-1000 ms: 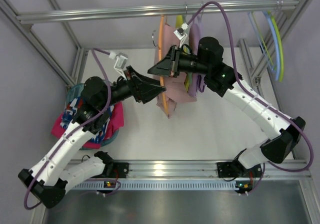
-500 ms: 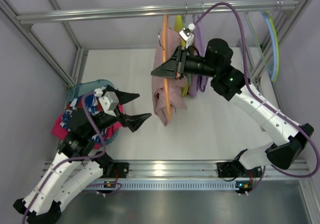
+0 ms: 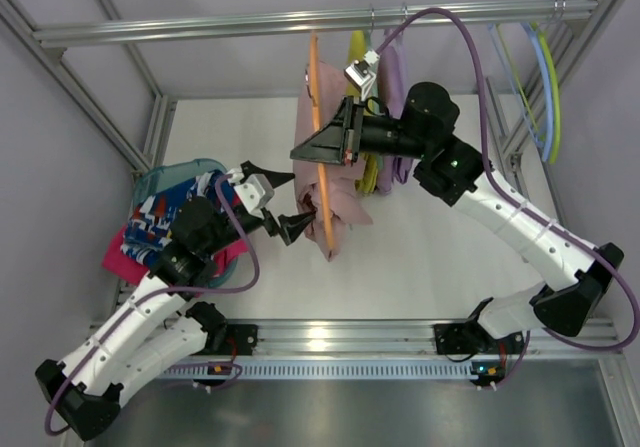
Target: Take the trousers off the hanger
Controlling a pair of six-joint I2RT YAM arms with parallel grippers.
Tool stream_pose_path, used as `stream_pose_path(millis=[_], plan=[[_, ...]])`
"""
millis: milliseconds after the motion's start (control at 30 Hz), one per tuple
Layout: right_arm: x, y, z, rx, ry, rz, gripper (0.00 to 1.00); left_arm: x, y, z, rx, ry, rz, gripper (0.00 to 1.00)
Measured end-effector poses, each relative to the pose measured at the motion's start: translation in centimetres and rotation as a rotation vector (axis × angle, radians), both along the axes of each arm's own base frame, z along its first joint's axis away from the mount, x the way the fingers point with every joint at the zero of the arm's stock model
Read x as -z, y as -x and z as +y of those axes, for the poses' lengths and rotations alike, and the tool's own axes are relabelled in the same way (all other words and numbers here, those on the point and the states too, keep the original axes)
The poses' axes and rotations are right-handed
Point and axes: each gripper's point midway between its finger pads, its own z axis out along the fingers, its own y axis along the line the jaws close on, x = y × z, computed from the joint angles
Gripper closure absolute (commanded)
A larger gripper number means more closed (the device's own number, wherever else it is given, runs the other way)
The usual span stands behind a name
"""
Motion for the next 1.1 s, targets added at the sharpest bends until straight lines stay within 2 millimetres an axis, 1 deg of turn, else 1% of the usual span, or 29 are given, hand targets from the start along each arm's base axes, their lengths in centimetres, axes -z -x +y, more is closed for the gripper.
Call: stream_pose_path(millis=[200,267,300,333,367,400,433,467,500,533,667,733,833,933,1100], plan=[[0.1,0.4,0.5,-0.026,-0.005,-0.001,1.0,-0.4,0.0,-1.6,0.041,0.012,-0.064,0.02],[0.0,0.8,0.5,-0.039,-0.007,-0.004,1.0,-0.3,0.1,-1.9,0.051,0.01,-0.079,0.09],[-0.1,1.0,0.6,-0.049,-0.01,-0.007,1.0,-0.5,0.1,-2.1,0.056,0.012,-0.092,0.15],[-0.2,1.2,0.6,-0.056,-0.014,-0.011,1.0,-0.6,0.2,-2.3,0.063,0.013,-0.102,0.21],[-0.3,1.5,0.7,-0.066,-0.019,-0.017,1.0,-0.7,0.2,-2.5,0.065,0.013,-0.108,0.36],[-0.4,1.7,0.7,-0.075,-0.023,-0.022,1.0,-0.7,0.1,-2.7,0.067,0.014,-0.111,0.45],[-0.5,1.9,0.7,-0.084,-0.026,-0.028,1.0,-0.7,0.0,-2.8,0.065,0.014,-0.119,0.57],[-0.5,2.1,0.8,-0.09,-0.027,-0.032,1.0,-0.7,-0.1,-2.9,0.062,0.014,-0.122,0.88],[-0.5,2.1,0.8,-0.094,-0.027,-0.036,1.0,-0.7,-0.2,-2.9,0.061,0.011,-0.124,0.96],[-0.5,2.2,0.7,-0.096,-0.026,-0.041,1.0,-0.8,-0.3,-2.9,0.058,0.008,-0.132,1.0],[-0.4,2.1,0.7,-0.093,-0.023,-0.051,1.0,-1.2,-0.3,-2.5,0.034,0.011,-0.132,1.0],[-0.2,1.7,0.5,-0.087,-0.016,-0.057,1.0,-1.5,-0.3,-2.0,0.008,0.01,-0.11,1.0],[0.1,1.1,-0.1,-0.079,-0.002,-0.063,1.0,-2.7,-0.3,-0.9,-0.039,0.019,-0.074,1.0],[1.1,-0.1,-1.2,-0.04,0.02,-0.062,1.0,-5.2,0.3,0.4,-0.077,0.049,-0.07,1.0],[3.0,-2.7,-2.5,0.047,0.06,-0.073,1.0,-10.7,1.1,2.5,-0.131,0.106,-0.111,1.0]])
